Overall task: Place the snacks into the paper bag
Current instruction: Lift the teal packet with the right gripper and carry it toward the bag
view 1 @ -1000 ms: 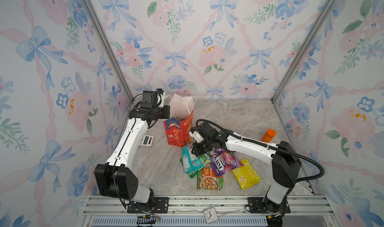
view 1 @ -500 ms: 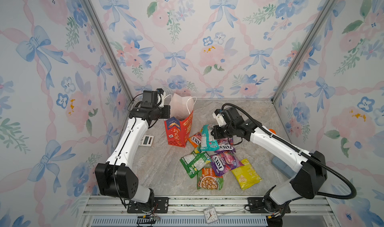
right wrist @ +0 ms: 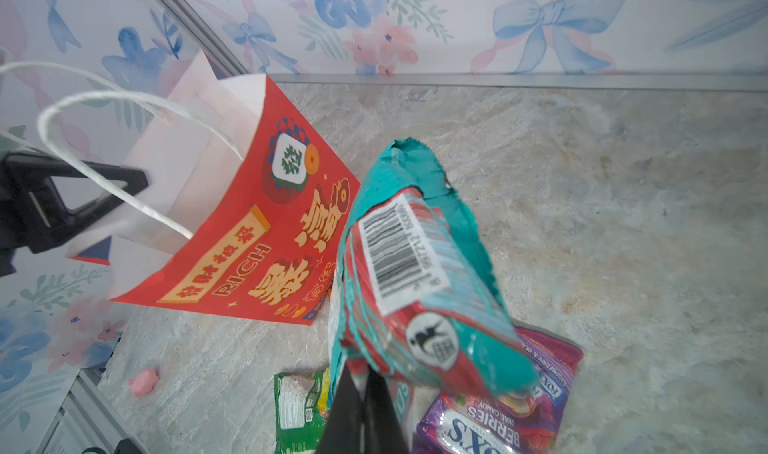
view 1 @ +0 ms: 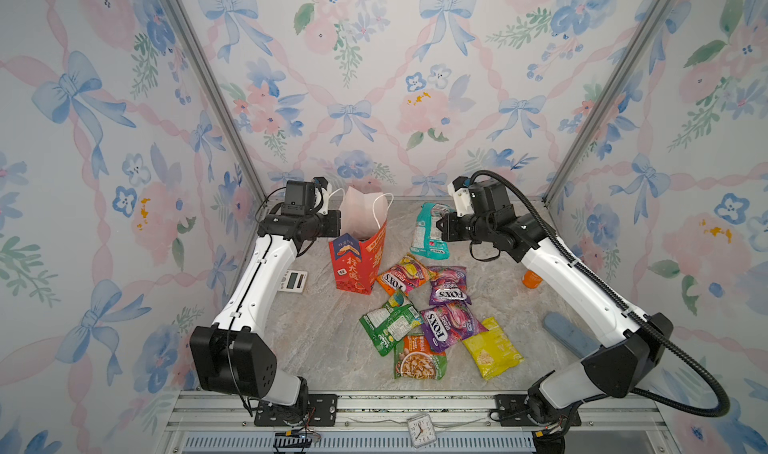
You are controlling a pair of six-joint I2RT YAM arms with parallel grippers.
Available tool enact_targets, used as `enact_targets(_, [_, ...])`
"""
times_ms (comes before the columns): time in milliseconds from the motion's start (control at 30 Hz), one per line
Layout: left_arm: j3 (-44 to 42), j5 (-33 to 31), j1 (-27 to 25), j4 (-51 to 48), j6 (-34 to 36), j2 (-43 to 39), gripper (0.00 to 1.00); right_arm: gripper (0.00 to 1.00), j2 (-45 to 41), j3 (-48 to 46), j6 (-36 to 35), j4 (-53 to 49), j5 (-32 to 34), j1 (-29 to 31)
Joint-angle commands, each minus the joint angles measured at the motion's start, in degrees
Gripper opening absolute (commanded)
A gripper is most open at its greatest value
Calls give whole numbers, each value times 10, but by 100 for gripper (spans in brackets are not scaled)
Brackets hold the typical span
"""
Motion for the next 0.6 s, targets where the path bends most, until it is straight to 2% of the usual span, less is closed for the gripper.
enact_targets(0, [1,11,-1,-8,-3,-2,0,0,-19,46,-14,29,4,-2])
enact_targets(133, [0,12,-2,-8,-4,-1,0,0,-16,84,-17,28,-11,6])
enact_targets(567, [-5,8,-1,-8,5,-11,0,0,6,187,-57,7,-13,120])
